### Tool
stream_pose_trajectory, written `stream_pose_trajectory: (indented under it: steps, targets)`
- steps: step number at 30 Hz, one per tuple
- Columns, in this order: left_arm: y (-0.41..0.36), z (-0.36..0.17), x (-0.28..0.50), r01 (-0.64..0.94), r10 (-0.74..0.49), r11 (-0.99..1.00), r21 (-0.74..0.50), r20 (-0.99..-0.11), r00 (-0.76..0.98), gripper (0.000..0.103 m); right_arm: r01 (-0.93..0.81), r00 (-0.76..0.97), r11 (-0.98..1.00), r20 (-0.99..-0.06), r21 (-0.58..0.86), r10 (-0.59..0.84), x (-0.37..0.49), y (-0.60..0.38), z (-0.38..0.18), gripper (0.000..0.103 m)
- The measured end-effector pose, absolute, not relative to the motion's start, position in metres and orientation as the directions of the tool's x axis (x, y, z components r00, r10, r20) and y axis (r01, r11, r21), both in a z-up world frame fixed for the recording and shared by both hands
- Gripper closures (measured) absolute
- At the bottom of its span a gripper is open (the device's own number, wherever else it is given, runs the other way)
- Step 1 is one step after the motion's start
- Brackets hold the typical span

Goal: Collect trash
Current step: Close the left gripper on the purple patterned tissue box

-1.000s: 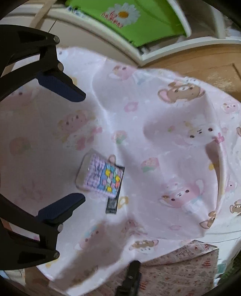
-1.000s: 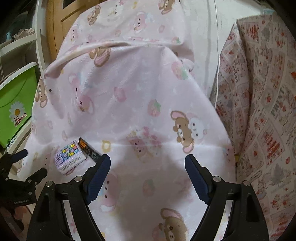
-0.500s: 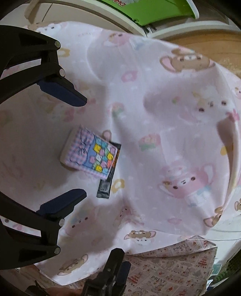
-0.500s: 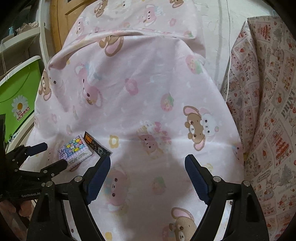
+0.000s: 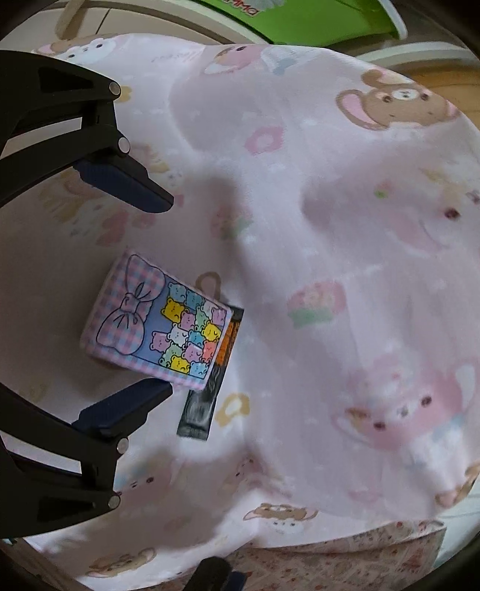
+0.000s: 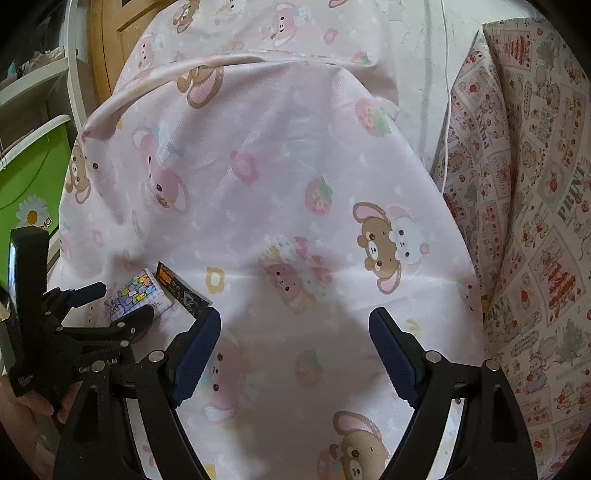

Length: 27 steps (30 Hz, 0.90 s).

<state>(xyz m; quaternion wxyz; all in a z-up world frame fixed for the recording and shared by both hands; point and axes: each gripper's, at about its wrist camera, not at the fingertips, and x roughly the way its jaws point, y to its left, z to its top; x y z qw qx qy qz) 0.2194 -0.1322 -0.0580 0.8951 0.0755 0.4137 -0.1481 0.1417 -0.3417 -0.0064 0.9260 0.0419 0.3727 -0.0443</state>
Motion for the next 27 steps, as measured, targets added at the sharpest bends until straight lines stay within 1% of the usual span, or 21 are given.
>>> stream_pose_trajectory:
  steps: [4, 5, 6, 7, 12, 17, 19, 22, 25, 27]
  targets:
    - [-0.127, -0.060, 0.220, 0.319, -0.243, 0.946, -0.051, -0.764, 0.597, 0.015, 0.111, 0.716, 0.993, -0.696, 0.046, -0.048, 0.143, -0.342, -0.007, 0.019]
    - [-0.129, -0.061, 0.220, 0.333, -0.254, 0.941, -0.055, -0.764, 0.593, 0.026, 0.111, 0.716, 0.993, -0.696, 0.045, -0.048, 0.142, -0.342, -0.007, 0.019]
    - [-0.129, -0.061, 0.219, 0.345, -0.259, 0.937, -0.052, -0.766, 0.588, 0.040, 0.110, 0.716, 0.993, -0.696, 0.043, -0.049, 0.143, -0.341, -0.007, 0.019]
    - [-0.131, -0.061, 0.219, 0.356, -0.263, 0.933, -0.049, -0.769, 0.583, 0.041, 0.109, 0.716, 0.993, -0.697, 0.042, -0.049, 0.143, -0.340, -0.007, 0.019]
    - [-0.134, -0.051, 0.212, 0.361, -0.270, 0.931, -0.045, -0.751, 0.603, 0.044, 0.098, 0.719, 0.995, -0.694, 0.030, -0.050, 0.143, -0.337, -0.008, 0.019]
    - [-0.115, -0.027, 0.203, 0.315, -0.269, 0.946, -0.071, -0.713, 0.647, 0.045, 0.058, 0.715, 0.997, -0.699, 0.046, -0.009, 0.146, -0.332, -0.009, 0.019]
    - [-0.104, -0.017, 0.199, 0.284, -0.247, 0.957, -0.064, -0.696, 0.675, 0.045, 0.008, 0.697, 0.998, -0.717, 0.059, 0.037, 0.153, -0.325, -0.012, 0.019]
    - [-0.092, -0.008, 0.193, 0.217, -0.182, 0.976, -0.034, -0.679, 0.711, 0.045, -0.060, 0.673, 0.996, -0.735, 0.062, 0.087, 0.165, -0.312, -0.016, 0.019]
    - [-0.083, -0.012, 0.188, 0.169, -0.128, 0.986, -0.005, -0.681, 0.721, 0.045, -0.079, 0.669, 0.997, -0.741, 0.011, 0.061, 0.181, -0.299, -0.022, 0.019]
    - [-0.080, -0.013, 0.188, 0.146, -0.095, 0.989, 0.017, -0.687, 0.720, 0.045, -0.079, 0.663, 0.997, -0.745, 0.027, 0.073, 0.195, -0.293, -0.027, 0.019]
